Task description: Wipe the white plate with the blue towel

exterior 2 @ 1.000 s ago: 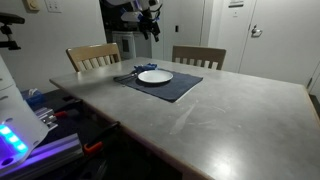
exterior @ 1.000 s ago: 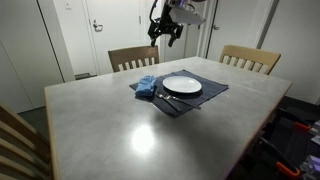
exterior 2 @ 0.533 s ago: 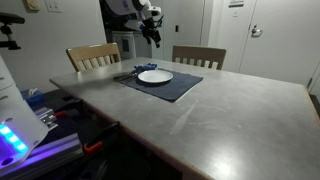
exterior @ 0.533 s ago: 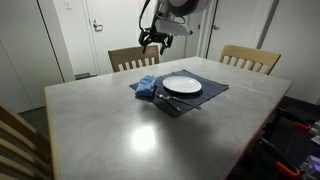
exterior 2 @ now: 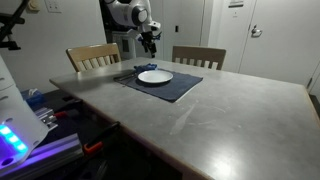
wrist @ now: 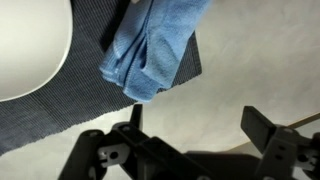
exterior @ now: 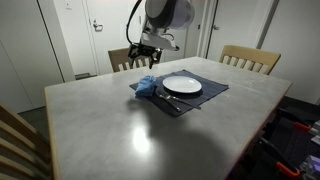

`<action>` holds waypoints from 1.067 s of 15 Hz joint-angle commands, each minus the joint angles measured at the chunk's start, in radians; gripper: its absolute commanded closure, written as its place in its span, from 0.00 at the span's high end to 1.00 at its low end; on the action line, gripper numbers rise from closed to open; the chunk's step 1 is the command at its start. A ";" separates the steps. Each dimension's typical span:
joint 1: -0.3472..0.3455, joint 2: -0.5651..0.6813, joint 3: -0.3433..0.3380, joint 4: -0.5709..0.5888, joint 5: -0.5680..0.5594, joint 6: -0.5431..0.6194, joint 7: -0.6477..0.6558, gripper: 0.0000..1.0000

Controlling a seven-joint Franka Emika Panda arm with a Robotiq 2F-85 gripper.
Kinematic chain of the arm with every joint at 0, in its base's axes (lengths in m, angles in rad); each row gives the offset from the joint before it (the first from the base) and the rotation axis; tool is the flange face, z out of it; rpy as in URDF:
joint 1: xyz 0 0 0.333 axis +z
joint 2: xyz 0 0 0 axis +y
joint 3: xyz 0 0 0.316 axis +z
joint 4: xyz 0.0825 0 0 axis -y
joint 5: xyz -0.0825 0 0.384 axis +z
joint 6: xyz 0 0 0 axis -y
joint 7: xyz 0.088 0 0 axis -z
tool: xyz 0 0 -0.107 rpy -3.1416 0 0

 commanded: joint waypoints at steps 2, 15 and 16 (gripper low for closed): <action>0.002 0.065 -0.007 0.074 0.053 -0.095 -0.005 1.00; 0.009 0.042 -0.047 0.096 0.089 -0.341 0.113 1.00; 0.009 0.044 -0.050 0.094 0.088 -0.345 0.126 1.00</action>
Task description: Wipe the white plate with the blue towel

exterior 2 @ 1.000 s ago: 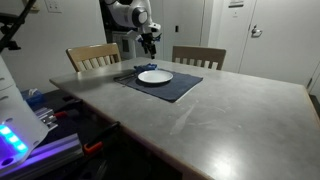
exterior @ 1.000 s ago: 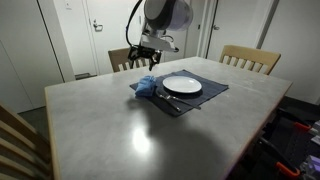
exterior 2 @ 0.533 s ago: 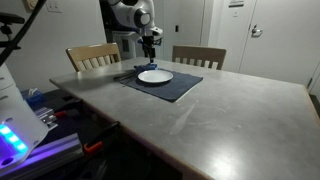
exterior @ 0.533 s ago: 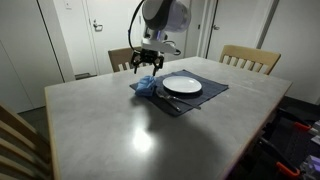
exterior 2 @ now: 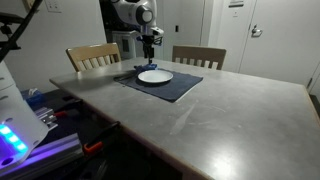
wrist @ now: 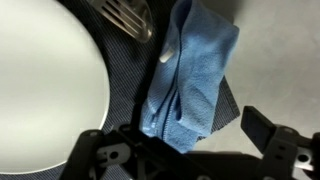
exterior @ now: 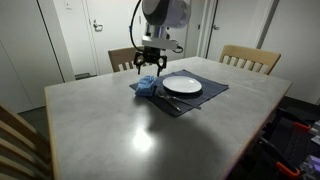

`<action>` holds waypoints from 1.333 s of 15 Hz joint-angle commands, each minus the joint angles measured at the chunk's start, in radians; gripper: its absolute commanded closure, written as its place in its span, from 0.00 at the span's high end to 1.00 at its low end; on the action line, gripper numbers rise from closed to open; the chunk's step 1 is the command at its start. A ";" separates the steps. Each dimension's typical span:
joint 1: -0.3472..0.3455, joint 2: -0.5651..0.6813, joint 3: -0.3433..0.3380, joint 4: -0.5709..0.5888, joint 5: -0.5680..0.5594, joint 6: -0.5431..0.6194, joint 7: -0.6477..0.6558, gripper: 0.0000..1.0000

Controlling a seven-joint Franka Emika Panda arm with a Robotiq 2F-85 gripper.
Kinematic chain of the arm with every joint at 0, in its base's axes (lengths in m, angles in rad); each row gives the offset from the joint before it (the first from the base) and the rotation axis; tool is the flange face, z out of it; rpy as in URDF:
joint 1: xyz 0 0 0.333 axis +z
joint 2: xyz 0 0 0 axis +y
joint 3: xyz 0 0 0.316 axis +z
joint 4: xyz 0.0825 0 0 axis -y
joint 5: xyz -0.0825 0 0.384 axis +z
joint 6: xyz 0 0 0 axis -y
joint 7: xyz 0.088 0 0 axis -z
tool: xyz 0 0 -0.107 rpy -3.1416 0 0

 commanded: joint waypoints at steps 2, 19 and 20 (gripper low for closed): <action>0.012 0.003 -0.024 0.003 -0.002 -0.051 0.060 1.00; 0.037 0.028 -0.037 -0.021 -0.032 0.009 0.144 1.00; 0.039 0.031 -0.039 -0.021 -0.036 0.014 0.146 1.00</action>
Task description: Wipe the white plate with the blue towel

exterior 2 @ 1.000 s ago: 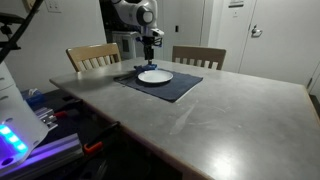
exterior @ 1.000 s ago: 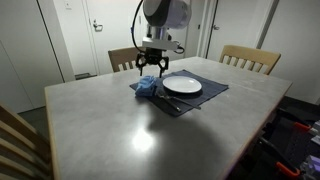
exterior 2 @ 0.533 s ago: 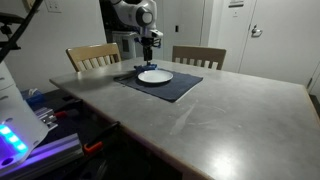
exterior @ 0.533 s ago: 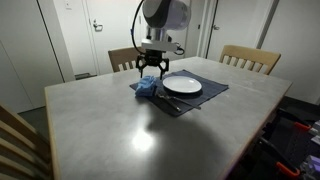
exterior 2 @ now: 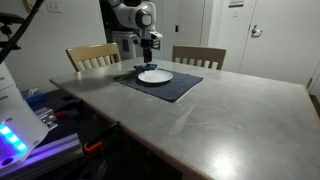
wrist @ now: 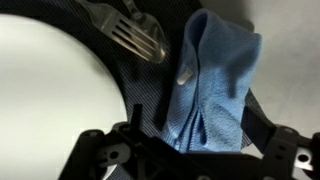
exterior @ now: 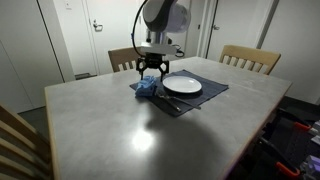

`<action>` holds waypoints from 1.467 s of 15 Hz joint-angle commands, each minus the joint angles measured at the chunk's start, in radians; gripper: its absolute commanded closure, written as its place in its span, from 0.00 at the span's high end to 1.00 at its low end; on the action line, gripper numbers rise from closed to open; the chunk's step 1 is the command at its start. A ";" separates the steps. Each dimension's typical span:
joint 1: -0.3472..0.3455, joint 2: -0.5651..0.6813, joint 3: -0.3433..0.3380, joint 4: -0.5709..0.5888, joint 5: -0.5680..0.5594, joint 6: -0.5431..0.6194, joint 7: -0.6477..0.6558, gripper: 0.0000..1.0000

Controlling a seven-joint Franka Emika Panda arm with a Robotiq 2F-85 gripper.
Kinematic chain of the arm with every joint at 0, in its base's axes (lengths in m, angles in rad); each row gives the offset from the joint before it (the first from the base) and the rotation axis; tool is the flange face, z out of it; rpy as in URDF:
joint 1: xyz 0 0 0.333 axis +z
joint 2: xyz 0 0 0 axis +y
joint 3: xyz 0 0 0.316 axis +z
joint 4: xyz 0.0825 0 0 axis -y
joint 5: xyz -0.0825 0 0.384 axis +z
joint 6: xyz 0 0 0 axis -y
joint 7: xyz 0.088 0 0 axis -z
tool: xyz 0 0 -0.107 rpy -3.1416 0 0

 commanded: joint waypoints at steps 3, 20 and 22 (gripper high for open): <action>0.022 0.021 -0.021 -0.007 -0.023 0.056 0.018 1.00; 0.010 0.014 -0.004 -0.027 0.001 0.109 0.003 0.00; 0.002 0.007 0.007 -0.030 0.010 0.121 -0.012 0.02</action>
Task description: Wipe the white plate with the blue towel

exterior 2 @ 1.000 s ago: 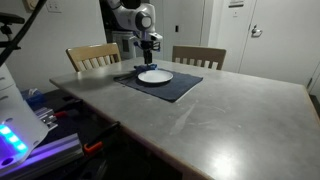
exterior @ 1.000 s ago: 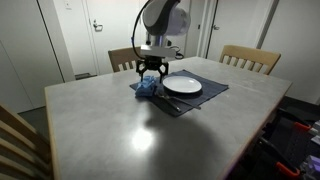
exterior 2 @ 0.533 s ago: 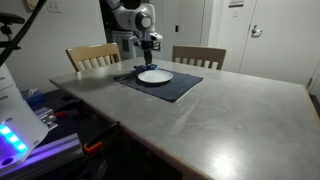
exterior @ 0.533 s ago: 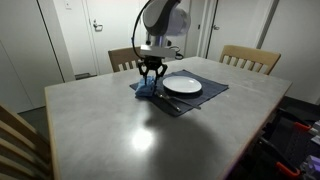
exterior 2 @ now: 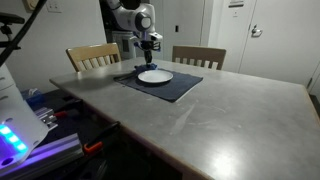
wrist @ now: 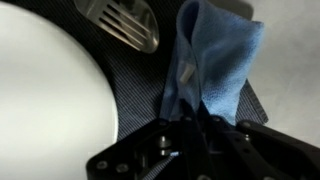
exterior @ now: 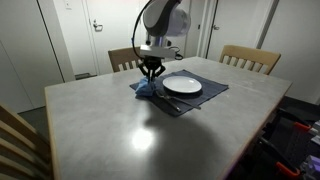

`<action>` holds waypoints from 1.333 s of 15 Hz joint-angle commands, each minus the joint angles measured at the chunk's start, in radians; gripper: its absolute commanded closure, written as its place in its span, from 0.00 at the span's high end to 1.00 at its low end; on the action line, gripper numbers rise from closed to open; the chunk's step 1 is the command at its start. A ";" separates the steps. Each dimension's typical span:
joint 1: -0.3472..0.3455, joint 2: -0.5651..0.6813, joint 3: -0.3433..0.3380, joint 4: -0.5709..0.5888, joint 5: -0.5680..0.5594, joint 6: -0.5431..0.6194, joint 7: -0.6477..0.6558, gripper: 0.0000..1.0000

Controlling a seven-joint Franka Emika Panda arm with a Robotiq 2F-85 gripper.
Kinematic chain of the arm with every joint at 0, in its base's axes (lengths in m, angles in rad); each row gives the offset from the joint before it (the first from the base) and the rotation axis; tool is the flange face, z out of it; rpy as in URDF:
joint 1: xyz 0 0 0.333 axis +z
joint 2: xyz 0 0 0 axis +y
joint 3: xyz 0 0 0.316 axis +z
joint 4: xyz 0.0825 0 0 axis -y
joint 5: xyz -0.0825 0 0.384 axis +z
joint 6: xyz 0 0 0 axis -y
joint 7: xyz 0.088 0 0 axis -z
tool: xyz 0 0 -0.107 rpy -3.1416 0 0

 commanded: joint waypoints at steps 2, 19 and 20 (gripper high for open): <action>-0.026 -0.020 0.037 -0.023 0.036 0.054 -0.041 0.02; -0.162 -0.277 0.159 -0.142 0.208 0.090 -0.359 0.02; -0.171 -0.303 0.164 -0.165 0.220 0.081 -0.378 0.02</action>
